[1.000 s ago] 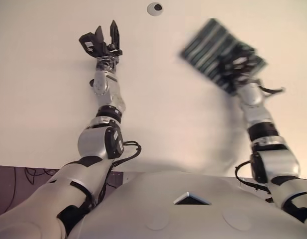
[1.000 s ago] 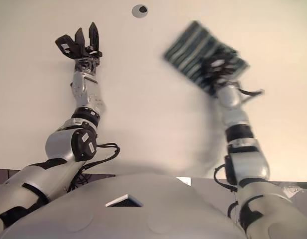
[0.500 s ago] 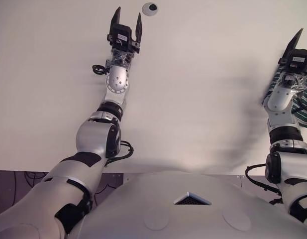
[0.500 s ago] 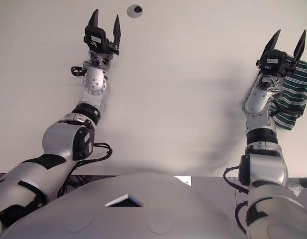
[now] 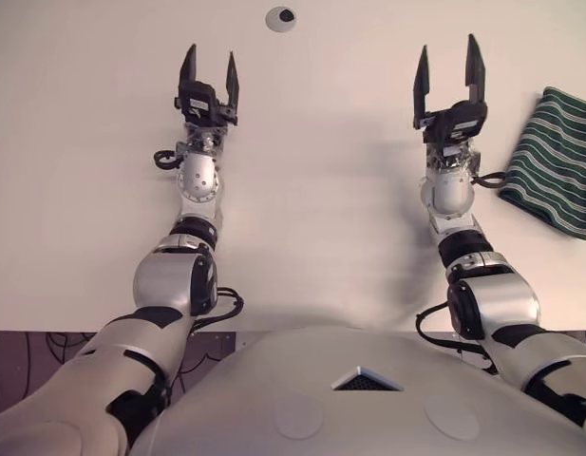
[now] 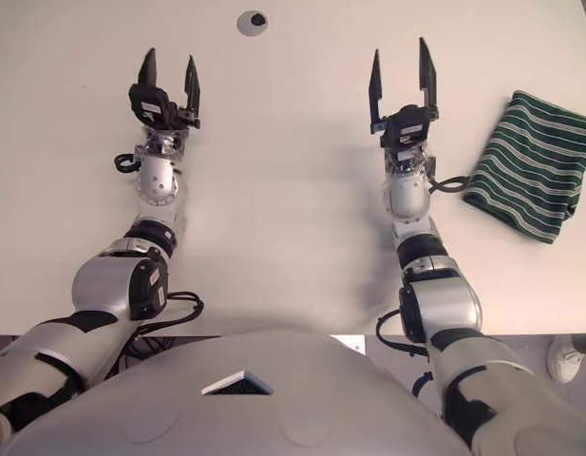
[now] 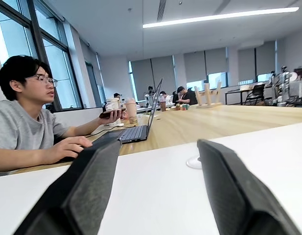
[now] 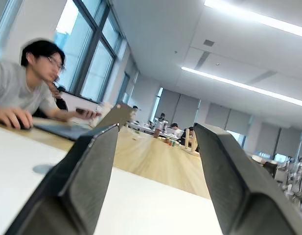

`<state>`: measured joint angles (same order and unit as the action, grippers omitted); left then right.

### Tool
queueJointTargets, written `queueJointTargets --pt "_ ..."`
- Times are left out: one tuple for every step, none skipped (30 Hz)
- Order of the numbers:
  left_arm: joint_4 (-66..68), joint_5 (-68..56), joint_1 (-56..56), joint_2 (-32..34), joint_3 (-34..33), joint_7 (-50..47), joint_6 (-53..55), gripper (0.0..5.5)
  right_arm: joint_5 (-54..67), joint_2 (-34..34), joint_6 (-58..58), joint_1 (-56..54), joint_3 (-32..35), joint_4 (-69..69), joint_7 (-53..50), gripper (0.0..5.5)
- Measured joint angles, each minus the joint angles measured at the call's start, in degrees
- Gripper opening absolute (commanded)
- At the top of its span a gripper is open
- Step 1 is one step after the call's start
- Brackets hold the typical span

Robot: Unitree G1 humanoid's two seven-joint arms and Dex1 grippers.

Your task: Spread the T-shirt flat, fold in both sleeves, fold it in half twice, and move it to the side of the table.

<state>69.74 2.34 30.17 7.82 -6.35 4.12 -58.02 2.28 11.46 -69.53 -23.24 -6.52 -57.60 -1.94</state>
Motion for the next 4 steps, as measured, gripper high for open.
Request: queueJointTargets --pt "-0.26 -0.35 -0.14 0.13 -0.29 0.31 -0.05 2.84 2.71 -0.41 0.12 0.18 0.20 0.34 3.13 2.80" --pt "-0.51 -1.42 -0.27 0.41 -0.89 0.75 0.00 2.84 7.57 -1.74 1.08 0.32 1.16 1.19 8.75 2.80" --pt "-0.65 -2.24 -0.35 0.79 -1.40 1.36 0.05 2.84 12.70 -2.01 2.83 0.32 2.40 2.23 14.28 2.80" --pt "-0.82 -3.44 -0.51 1.11 -2.28 2.29 0.14 2.84 17.78 -2.50 4.58 0.44 3.73 3.05 19.27 2.80"
